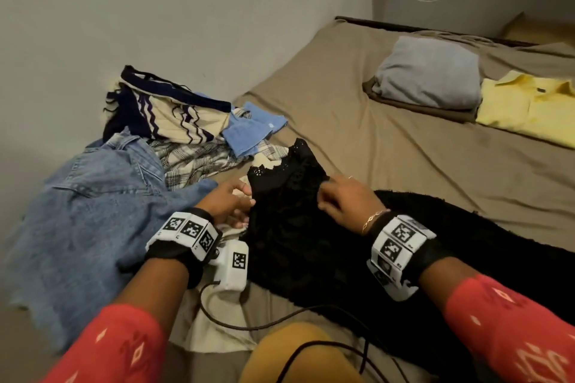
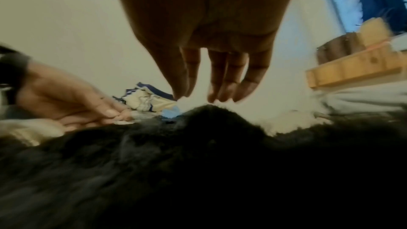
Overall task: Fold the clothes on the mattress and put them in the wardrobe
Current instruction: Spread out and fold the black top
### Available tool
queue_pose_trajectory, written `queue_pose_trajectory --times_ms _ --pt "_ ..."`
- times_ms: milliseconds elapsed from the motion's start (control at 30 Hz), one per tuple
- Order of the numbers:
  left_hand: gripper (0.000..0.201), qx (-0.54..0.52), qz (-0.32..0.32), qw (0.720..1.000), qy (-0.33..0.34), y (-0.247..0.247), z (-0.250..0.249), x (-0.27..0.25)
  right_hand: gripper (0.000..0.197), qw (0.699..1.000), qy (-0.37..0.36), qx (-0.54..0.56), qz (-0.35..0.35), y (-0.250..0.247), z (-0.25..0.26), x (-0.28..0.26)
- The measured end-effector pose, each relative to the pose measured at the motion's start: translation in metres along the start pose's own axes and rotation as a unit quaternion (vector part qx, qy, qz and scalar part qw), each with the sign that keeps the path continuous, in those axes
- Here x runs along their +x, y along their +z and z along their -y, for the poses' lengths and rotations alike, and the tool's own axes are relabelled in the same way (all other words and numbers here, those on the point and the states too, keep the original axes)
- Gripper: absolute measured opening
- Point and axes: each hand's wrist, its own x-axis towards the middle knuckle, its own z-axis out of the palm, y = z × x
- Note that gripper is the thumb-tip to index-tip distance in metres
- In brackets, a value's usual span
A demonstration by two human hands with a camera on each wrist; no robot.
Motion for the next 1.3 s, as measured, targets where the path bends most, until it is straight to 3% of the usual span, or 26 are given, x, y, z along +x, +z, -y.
queue_pose_trajectory --times_ms 67,133,167,233,333,400,433,500,567,667,733,833,900,933,1000,1033,1100,1167,1233,1300 --pt "0.029 0.044 0.026 0.999 0.015 -0.002 0.0 -0.008 0.038 0.994 -0.051 -0.048 0.078 0.01 0.021 -0.012" --pt "0.038 0.087 0.053 0.995 0.022 -0.001 -0.001 -0.013 0.057 0.978 -0.035 -0.119 0.165 0.026 0.038 -0.018" --pt "0.041 0.108 0.058 0.992 0.02 0.001 -0.002 -0.016 0.056 0.973 -0.024 -0.143 0.18 0.032 0.042 -0.019" --pt "0.045 0.147 0.061 0.987 0.031 0.004 -0.005 -0.023 0.042 0.981 0.003 -0.13 0.146 0.035 0.041 -0.018" --pt "0.043 0.217 0.017 0.966 0.135 0.005 -0.005 -0.026 0.031 0.994 0.097 -0.03 0.038 0.018 0.024 -0.016" --pt "0.014 0.238 0.026 0.952 0.192 0.008 -0.005 -0.028 0.027 0.989 0.149 0.008 -0.004 0.004 0.011 -0.018" --pt "0.008 0.253 0.053 0.947 0.192 0.011 -0.006 -0.028 0.027 0.986 0.168 0.017 -0.017 -0.001 0.006 -0.019" --pt "0.026 0.31 0.101 0.93 0.167 0.02 -0.008 -0.021 0.027 0.981 0.187 0.029 -0.037 -0.004 -0.001 -0.024" --pt "0.024 0.392 0.087 0.904 0.148 0.03 -0.01 -0.011 0.031 0.984 0.171 0.039 -0.013 0.0 -0.003 -0.027" --pt "0.017 0.48 -0.013 0.864 0.149 0.04 -0.012 0.002 0.05 0.989 0.142 0.035 0.037 0.002 -0.007 -0.039" --pt "0.012 0.495 -0.053 0.857 0.136 0.044 -0.011 0.007 0.065 0.99 0.125 -0.044 0.052 -0.003 -0.012 -0.056" --pt "0.01 0.532 -0.083 0.834 0.12 0.051 -0.007 0.014 0.079 0.96 0.162 -0.168 0.153 -0.001 -0.022 -0.096" --pt "0.018 0.571 -0.093 0.808 0.114 0.058 -0.006 0.017 0.088 0.937 0.203 -0.157 0.238 0.008 -0.031 -0.123" --pt "0.023 0.586 -0.098 0.797 0.108 0.061 -0.006 0.017 0.104 0.933 0.205 -0.13 0.265 0.012 -0.034 -0.132" --pt "0.028 0.606 -0.108 0.781 0.104 0.069 -0.007 0.018 0.14 0.936 0.214 -0.081 0.268 0.009 -0.042 -0.148" --pt "0.028 0.613 -0.116 0.775 0.103 0.071 -0.009 0.016 0.143 0.939 0.232 -0.07 0.244 0.001 -0.047 -0.153" --pt "0.028 0.61 -0.133 0.774 0.11 0.075 -0.015 0.01 0.127 0.943 0.273 -0.072 0.176 -0.017 -0.06 -0.174" --pt "0.027 0.571 -0.151 0.796 0.132 0.079 -0.026 0.002 0.098 0.93 0.329 -0.086 0.139 -0.028 -0.079 -0.207" --pt "0.025 0.516 -0.161 0.824 0.169 0.088 -0.043 -0.009 0.081 0.901 0.397 -0.082 0.154 -0.03 -0.098 -0.242" --pt "0.021 0.468 -0.14 0.848 0.205 0.104 -0.059 -0.02 0.079 0.883 0.42 -0.064 0.199 -0.023 -0.111 -0.265"
